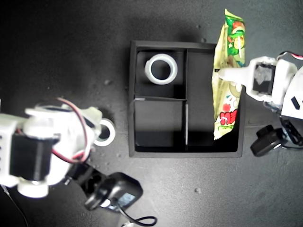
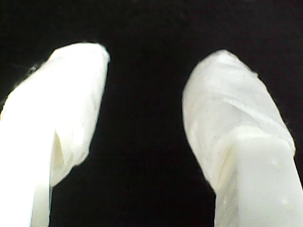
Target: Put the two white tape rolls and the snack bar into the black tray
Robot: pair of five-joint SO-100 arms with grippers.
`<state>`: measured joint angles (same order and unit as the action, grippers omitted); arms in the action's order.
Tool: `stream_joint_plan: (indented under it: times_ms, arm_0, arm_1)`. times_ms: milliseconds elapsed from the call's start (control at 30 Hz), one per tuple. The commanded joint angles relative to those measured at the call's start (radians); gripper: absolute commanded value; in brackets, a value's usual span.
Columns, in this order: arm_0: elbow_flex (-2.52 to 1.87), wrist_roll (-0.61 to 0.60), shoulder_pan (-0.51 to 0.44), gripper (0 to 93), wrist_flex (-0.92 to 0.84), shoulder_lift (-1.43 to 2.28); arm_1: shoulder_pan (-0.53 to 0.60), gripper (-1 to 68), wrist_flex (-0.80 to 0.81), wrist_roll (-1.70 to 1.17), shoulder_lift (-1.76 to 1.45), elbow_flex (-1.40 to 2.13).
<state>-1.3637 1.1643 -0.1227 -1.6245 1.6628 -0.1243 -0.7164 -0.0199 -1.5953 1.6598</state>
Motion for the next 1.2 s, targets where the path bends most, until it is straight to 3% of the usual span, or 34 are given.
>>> stream_joint_plan:
  times_ms: [0,267,667,833,1167]
  arm_0:
    - [-0.175,-0.015,-0.026,12.0,0.173,0.19]
    - [-0.423,-0.014,-0.075,13.5,0.534,0.121]
    - [-0.537,0.137,-0.193,12.6,0.704,0.084]
    - [-0.577,0.16,-0.204,12.5,0.747,0.066]
    - [-0.62,0.155,-0.183,12.7,0.767,0.072]
  arm_1:
    - [0.009,-0.5,0.052,-0.006,-0.006,-0.005]
    - [0.021,-0.4,0.092,0.023,-0.006,0.06]
    - [0.021,0.2,0.069,0.028,-0.006,0.078]
    - [0.021,10.4,0.063,0.026,-0.006,0.075]
    - [0.032,13.9,-0.002,0.017,-0.008,0.043]
